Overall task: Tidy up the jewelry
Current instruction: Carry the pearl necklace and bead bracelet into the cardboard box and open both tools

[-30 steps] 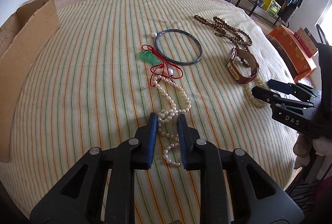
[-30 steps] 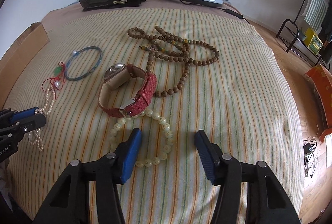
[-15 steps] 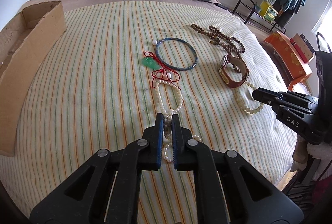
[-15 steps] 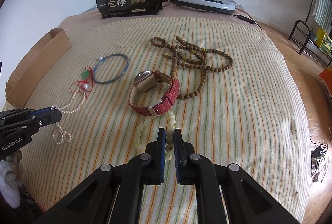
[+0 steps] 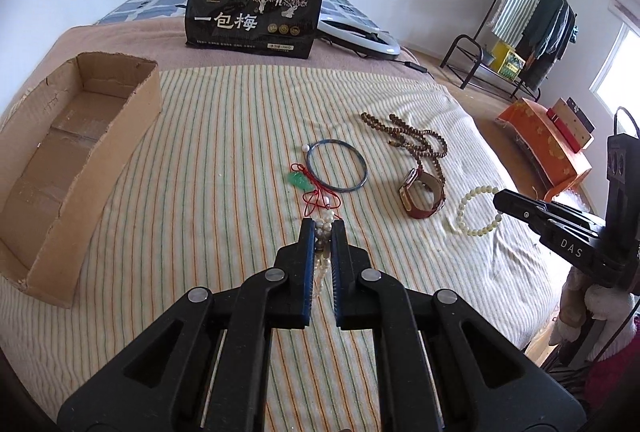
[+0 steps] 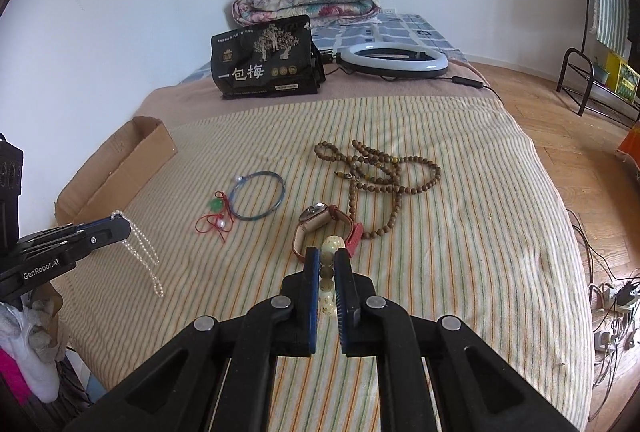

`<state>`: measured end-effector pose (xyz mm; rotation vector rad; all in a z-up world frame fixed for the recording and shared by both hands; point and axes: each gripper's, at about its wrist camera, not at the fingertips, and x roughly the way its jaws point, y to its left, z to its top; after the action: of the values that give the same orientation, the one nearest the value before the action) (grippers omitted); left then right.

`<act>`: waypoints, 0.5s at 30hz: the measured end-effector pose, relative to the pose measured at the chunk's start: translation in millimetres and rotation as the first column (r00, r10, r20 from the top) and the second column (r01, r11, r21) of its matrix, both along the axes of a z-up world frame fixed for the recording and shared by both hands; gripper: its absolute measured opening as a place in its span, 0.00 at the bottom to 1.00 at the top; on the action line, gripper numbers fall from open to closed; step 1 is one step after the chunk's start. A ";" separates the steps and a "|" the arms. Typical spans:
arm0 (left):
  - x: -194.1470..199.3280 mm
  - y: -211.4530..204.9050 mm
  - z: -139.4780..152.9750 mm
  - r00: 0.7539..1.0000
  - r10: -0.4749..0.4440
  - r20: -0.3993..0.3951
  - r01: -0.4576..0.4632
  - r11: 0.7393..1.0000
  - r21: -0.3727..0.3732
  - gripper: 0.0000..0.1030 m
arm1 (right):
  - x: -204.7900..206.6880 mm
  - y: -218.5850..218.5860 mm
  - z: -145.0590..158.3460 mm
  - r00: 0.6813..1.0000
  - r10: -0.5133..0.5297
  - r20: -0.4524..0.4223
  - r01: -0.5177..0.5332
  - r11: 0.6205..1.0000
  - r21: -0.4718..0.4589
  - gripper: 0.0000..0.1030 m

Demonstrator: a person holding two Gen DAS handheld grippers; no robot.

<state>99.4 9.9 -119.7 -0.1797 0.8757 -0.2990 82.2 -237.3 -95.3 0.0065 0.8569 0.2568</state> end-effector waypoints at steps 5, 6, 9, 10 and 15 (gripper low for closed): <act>-4.0 7.3 13.6 0.999 0.016 0.033 -0.016 1.000 -0.001 0.05 | -4.4 10.6 13.1 0.999 0.015 0.035 -0.015 1.000 0.012 0.05; -5.1 8.8 16.4 0.999 0.019 0.040 -0.019 1.000 -0.001 0.05 | -5.8 13.0 15.9 0.999 0.019 0.044 -0.020 1.000 0.013 0.05; -7.5 14.4 26.0 0.997 0.033 0.067 -0.033 0.999 0.003 0.05 | -7.6 21.8 22.5 0.998 0.032 0.063 -0.033 0.999 0.020 0.05; -8.3 16.6 29.0 0.996 0.038 0.075 -0.038 0.999 0.005 0.05 | -7.3 25.0 24.6 0.997 0.036 0.067 -0.037 0.999 0.024 0.05; -10.7 30.0 42.8 0.992 0.066 0.103 -0.066 0.998 0.000 0.05 | -5.8 43.8 33.2 0.994 0.065 0.093 -0.069 0.997 0.042 0.05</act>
<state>88.6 39.8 -76.9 -0.1878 0.7665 -0.2429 76.4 -193.5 -62.1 0.0082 0.7611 0.3366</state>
